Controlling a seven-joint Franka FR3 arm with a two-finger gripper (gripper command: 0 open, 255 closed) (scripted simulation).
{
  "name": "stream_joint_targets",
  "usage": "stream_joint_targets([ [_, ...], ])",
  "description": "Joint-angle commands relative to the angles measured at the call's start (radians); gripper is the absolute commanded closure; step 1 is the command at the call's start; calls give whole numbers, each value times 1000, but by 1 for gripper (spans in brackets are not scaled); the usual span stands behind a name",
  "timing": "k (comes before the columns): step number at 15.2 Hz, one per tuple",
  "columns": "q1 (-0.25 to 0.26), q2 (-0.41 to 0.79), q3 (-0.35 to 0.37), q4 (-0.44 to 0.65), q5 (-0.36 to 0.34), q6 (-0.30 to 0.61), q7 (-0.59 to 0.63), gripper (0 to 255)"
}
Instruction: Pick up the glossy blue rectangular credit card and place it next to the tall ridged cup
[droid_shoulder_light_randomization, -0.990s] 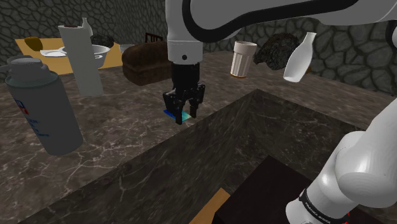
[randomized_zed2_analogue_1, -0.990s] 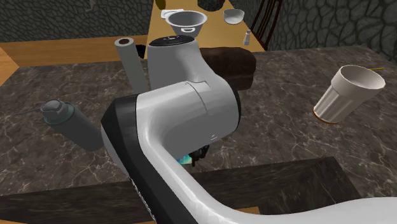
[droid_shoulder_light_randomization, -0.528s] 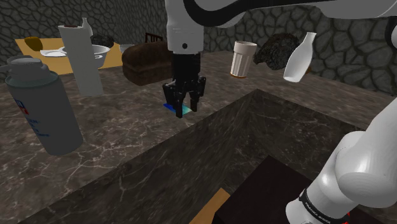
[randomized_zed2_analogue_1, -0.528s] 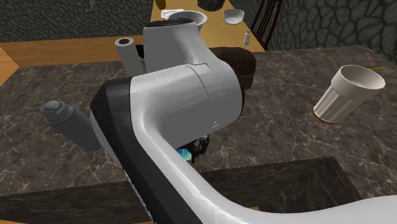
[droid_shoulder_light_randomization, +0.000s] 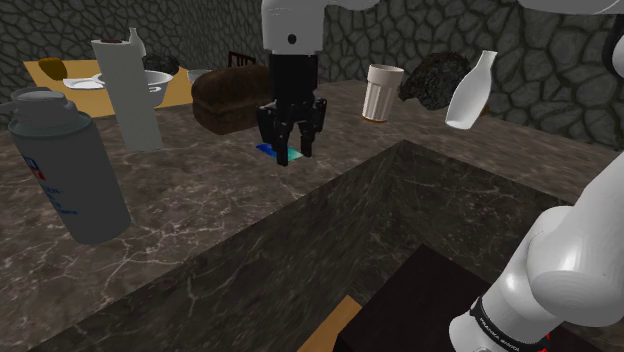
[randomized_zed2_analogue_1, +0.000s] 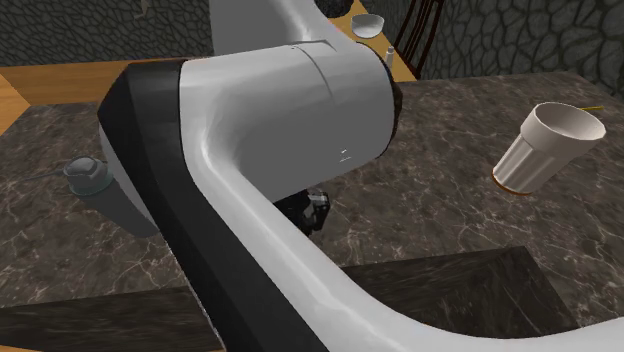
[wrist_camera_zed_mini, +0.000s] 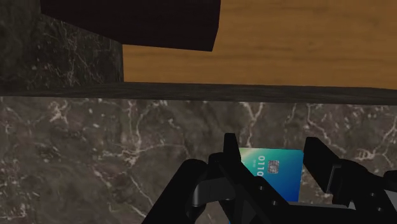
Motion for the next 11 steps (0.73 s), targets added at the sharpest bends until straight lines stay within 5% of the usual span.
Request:
stream_joint_targets([
  [1, -1, 3, -1, 31, -1, -29, 2, 255],
  [11, 1, 43, 3, 210, -15, -170, 26, 255],
])
